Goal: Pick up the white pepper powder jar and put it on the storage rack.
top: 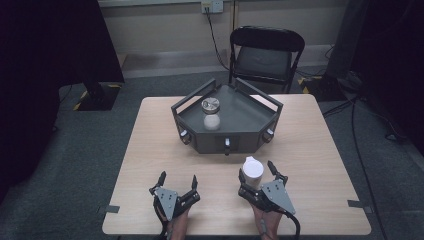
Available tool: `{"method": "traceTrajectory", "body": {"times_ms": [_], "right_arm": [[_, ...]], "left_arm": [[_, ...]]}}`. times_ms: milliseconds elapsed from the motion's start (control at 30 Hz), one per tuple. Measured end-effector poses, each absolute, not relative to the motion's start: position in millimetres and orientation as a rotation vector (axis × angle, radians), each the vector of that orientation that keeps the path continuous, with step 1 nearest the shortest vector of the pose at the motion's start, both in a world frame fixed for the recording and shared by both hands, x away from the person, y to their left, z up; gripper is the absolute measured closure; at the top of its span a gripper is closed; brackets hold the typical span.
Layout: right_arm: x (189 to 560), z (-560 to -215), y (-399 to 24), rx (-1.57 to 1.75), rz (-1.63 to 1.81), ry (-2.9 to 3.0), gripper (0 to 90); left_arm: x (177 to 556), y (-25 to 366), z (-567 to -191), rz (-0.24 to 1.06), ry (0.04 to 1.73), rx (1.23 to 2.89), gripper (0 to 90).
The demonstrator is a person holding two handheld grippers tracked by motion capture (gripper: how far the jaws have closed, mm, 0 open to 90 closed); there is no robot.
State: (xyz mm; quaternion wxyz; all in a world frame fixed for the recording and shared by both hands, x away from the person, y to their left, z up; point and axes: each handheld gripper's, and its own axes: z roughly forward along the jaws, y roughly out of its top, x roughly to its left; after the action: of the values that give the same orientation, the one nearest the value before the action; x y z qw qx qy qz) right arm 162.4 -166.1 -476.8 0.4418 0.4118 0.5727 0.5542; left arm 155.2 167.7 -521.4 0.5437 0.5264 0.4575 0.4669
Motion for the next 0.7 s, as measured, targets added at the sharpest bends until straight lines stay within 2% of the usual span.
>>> {"method": "traceTrajectory", "body": {"times_ms": [267,567,700], "right_arm": [[163.7,-479.5,-171.2,1.042,1.401,1.444,18.1],[168.5,-480.6,-173.7,1.068,1.393,1.48,21.9],[169.6,-479.6,-172.8,1.068,1.379,1.506,26.8]], "left_arm": [[155.2,167.7,-521.4,1.108,1.086,1.249,0.2],[155.2,167.7,-521.4,1.108,1.086,1.25,0.1],[155.2,167.7,-521.4,1.108,1.086,1.249,0.1]]}}
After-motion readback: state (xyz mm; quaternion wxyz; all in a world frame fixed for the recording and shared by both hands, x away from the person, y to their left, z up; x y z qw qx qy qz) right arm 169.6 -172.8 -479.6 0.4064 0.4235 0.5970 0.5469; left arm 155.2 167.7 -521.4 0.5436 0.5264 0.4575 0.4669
